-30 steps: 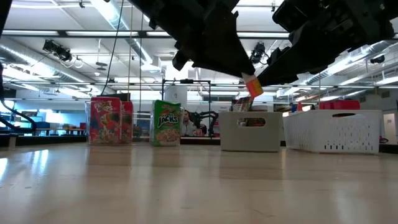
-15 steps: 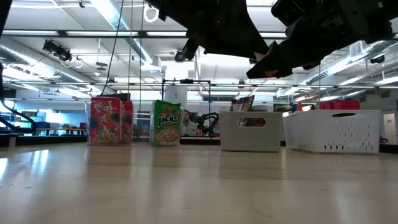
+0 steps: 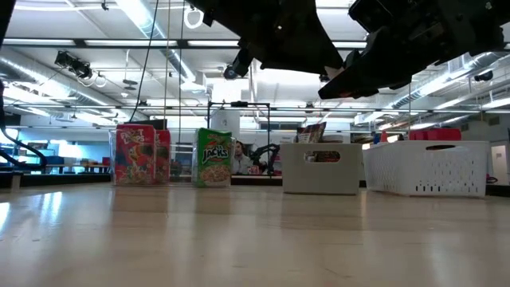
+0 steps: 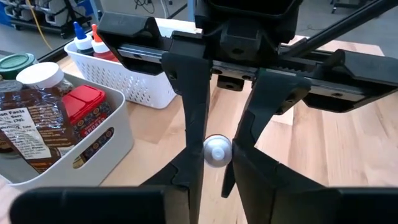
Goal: Pick & Place Kitchen Items
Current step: Put the small yellow food coloring bottle into the white bin
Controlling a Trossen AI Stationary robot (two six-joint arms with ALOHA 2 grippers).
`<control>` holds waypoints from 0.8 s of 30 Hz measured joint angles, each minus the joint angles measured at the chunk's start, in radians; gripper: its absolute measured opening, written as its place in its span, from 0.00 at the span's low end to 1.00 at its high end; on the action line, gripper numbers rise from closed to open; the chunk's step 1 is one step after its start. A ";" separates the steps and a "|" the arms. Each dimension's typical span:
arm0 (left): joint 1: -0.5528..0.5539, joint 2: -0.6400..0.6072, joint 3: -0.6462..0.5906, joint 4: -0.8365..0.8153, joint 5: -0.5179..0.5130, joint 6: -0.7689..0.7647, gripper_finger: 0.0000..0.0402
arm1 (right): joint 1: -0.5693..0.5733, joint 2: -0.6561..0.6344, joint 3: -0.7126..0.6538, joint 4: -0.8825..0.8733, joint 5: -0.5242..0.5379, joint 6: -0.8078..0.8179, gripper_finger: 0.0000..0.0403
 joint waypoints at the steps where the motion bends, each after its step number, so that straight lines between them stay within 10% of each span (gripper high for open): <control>1: 0.000 0.000 0.000 0.000 0.000 0.000 0.23 | 0.000 0.000 0.000 0.000 0.000 0.000 0.20; 24: 0.001 0.000 0.000 -0.002 0.000 -0.002 0.25 | 0.000 0.000 0.000 -0.046 0.006 0.011 0.21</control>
